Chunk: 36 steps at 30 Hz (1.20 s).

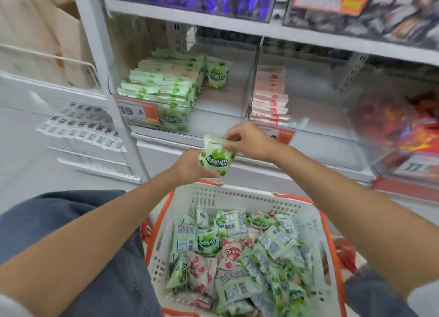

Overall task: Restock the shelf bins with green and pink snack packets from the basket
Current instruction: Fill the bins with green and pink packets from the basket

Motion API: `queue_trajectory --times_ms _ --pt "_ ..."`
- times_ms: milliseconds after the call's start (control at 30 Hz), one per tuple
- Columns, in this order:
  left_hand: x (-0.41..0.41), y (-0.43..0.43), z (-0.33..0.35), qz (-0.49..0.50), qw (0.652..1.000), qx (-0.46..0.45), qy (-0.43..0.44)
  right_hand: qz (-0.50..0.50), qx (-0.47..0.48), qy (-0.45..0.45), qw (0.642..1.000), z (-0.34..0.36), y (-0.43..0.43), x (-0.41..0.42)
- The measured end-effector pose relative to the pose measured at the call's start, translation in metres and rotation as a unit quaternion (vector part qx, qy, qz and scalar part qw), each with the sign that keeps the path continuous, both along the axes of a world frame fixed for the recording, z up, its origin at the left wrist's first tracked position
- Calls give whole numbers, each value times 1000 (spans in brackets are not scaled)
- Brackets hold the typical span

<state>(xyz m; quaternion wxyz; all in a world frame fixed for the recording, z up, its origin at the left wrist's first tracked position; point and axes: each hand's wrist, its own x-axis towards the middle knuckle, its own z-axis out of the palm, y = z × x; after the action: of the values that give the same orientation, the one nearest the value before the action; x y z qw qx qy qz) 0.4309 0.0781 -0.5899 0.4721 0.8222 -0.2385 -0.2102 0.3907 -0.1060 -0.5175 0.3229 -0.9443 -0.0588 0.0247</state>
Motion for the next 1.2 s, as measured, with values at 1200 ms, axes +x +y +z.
queue_trajectory --times_ms 1200 --pt "204 -11 75 145 879 241 -385 -481 228 -38 846 -41 -7 268"
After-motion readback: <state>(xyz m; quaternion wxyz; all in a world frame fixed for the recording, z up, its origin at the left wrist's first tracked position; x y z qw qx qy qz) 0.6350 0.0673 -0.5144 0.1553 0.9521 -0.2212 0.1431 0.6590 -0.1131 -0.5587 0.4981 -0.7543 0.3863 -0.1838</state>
